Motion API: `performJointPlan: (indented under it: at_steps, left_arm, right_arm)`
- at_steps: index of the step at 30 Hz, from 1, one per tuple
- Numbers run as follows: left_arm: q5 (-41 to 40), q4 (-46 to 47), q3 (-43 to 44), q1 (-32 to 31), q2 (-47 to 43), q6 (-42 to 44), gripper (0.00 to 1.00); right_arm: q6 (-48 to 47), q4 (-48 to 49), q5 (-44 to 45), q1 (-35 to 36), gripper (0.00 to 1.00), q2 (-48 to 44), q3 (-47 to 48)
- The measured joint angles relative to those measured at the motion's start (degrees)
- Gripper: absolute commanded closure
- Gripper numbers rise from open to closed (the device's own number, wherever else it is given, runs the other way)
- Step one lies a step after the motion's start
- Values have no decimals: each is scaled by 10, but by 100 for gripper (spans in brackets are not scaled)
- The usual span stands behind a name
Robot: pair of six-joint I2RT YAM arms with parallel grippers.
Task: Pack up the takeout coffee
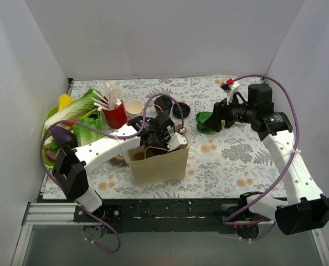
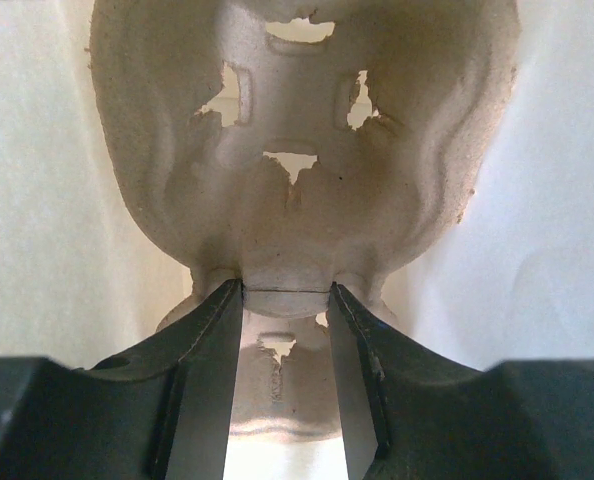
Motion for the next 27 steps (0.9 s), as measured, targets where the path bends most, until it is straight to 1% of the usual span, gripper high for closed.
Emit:
performJointPlan:
  at_steps: [3, 7, 9, 13, 15, 18, 19, 20, 21, 25, 27]
  left_arm:
    - [0, 0, 0, 0, 0, 0, 70]
    - [-3, -1, 1, 0, -1, -4, 69]
    - [-4, -1, 2, 0, -1, -8, 65]
    - [-5, -1, 4, 0, -3, -18, 64]
    - [-5, -1, 5, 0, -4, -23, 65]
    - [-2, -1, 5, 0, -5, -28, 91]
    - [0, -1, 5, 0, -5, -30, 96]
    - [2, 0, 5, 0, -5, -32, 94]
    - [4, 0, 4, 0, -5, -34, 91]
    - [7, 3, 1, 0, -5, -42, 88]
    - [7, 6, -4, 0, -6, -45, 83]
  right_arm:
    - [0, 0, 4, 0, 25, 0, 0]
    - [-1, 0, 5, 0, 25, 0, 0]
    - [-1, 0, 6, 0, 25, 0, 0]
    - [-1, 0, 8, 0, 25, 0, 0]
    - [-2, 0, 8, 0, 25, 0, 0]
    - [-2, 0, 9, 0, 25, 0, 0]
    - [-2, 0, 9, 0, 25, 0, 0]
    - [-2, 0, 9, 0, 25, 0, 0]
    - [-2, 0, 10, 0, 25, 0, 0]
    - [-4, -2, 16, 0, 25, 0, 0]
    - [-5, -3, 19, 0, 25, 0, 0]
